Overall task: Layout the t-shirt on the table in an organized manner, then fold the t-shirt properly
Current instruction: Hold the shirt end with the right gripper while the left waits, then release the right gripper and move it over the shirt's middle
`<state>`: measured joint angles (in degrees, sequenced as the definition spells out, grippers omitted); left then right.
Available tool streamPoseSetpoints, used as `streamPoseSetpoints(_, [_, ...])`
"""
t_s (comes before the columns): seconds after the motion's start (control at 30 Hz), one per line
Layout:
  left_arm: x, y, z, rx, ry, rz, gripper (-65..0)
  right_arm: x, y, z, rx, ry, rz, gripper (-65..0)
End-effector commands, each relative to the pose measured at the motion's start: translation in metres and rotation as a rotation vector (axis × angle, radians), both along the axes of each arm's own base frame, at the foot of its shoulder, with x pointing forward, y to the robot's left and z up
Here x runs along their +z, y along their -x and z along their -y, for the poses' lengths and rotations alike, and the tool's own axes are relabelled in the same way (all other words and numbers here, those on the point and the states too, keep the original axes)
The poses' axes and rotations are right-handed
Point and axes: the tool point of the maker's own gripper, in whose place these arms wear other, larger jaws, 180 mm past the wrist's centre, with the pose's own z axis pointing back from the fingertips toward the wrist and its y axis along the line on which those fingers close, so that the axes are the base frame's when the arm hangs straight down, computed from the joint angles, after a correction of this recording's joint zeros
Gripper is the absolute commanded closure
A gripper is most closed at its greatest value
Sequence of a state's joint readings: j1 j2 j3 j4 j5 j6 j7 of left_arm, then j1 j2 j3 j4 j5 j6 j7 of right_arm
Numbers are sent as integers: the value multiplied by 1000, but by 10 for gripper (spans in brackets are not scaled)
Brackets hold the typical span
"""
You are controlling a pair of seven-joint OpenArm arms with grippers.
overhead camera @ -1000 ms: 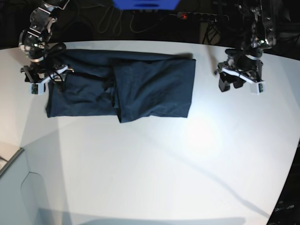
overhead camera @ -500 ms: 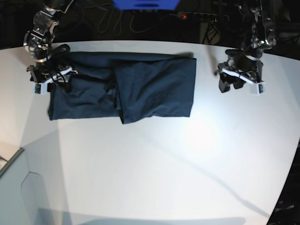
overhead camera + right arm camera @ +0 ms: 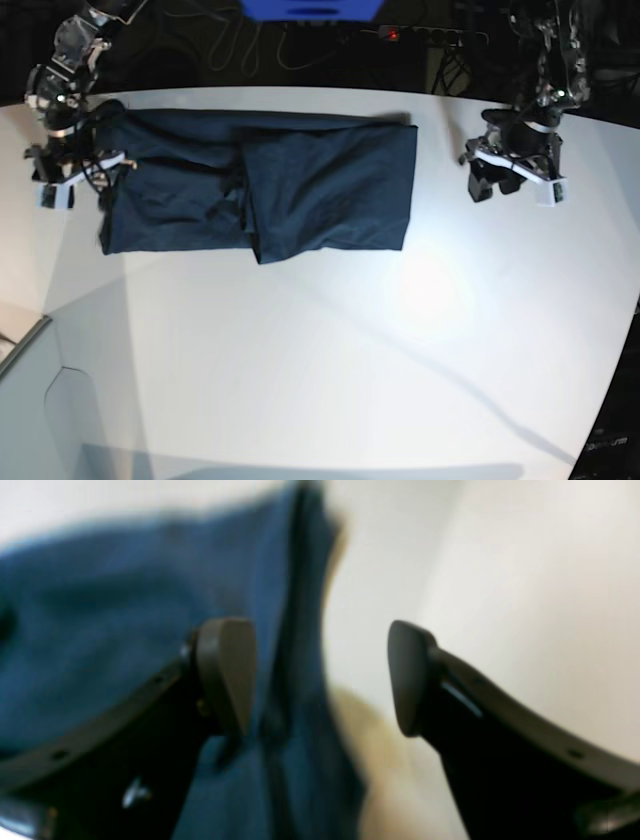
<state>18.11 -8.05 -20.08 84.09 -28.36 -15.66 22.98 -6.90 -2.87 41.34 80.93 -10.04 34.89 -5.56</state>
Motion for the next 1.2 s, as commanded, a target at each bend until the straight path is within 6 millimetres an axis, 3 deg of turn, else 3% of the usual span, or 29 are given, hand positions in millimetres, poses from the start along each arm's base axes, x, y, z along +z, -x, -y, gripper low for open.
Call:
streamPoseSetpoints(0.0, [12, -8, -3, -2, -7, 47, -321, 22, -14, -1, 17, 18, 75, -404])
streamPoseSetpoints(0.23, [13, -8, -3, -3, -8, 48, -321, 51, -26, -37, 82, 30, 153, -392])
streamPoseSetpoints(0.47, [13, -6, -10, -8, -26, 44, -321, 62, -30, -136, 355, -7, 174, -257])
streamPoseSetpoints(0.67, [22, -6, -31, 46, -47, 60, -321, 72, -29, -193, 503, -45, 205, -135])
streamPoseSetpoints(0.8, [22, -6, -32, 44, -49, 59, -321, 76, -27, -216, 558, -65, 216, -94])
streamPoseSetpoints(1.17, [21, -5, -32, 44, -51, 57, -321, 87, -25, -265, 681, -110, 250, -92])
